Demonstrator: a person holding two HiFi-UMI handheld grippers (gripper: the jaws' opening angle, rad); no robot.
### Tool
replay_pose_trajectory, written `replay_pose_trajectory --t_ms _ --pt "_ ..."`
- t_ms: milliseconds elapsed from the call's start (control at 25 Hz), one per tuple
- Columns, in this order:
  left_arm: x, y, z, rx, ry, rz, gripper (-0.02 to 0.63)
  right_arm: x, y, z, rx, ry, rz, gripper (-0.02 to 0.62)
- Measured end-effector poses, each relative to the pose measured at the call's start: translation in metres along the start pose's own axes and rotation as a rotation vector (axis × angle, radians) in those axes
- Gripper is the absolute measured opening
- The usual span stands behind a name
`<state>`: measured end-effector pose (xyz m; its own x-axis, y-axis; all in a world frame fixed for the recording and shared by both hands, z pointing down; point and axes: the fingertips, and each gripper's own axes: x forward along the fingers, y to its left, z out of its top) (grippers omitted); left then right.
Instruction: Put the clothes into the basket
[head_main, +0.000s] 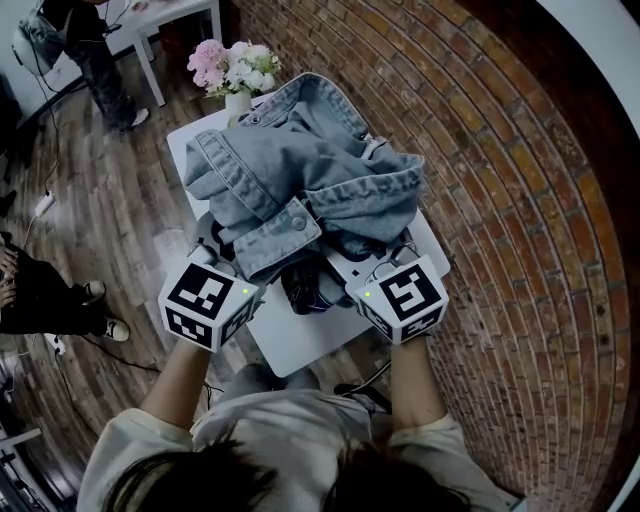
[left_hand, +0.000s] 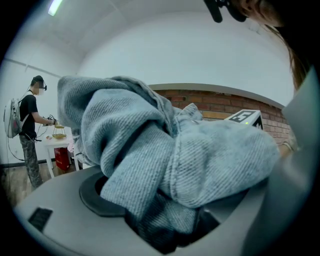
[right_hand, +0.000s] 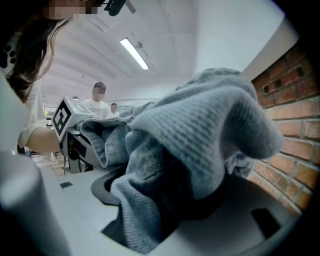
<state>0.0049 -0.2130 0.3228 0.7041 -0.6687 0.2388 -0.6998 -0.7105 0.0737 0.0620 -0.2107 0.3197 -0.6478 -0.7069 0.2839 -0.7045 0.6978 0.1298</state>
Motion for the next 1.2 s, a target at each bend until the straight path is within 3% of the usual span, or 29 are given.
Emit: replay_pose_trajectory --t_ms 1200 --pt "0.092 0.080 -0.029 -0.049 0.073 -0.003 0.391 0.090 -0.076 -0.039 0.014 0.034 -0.066 0.275"
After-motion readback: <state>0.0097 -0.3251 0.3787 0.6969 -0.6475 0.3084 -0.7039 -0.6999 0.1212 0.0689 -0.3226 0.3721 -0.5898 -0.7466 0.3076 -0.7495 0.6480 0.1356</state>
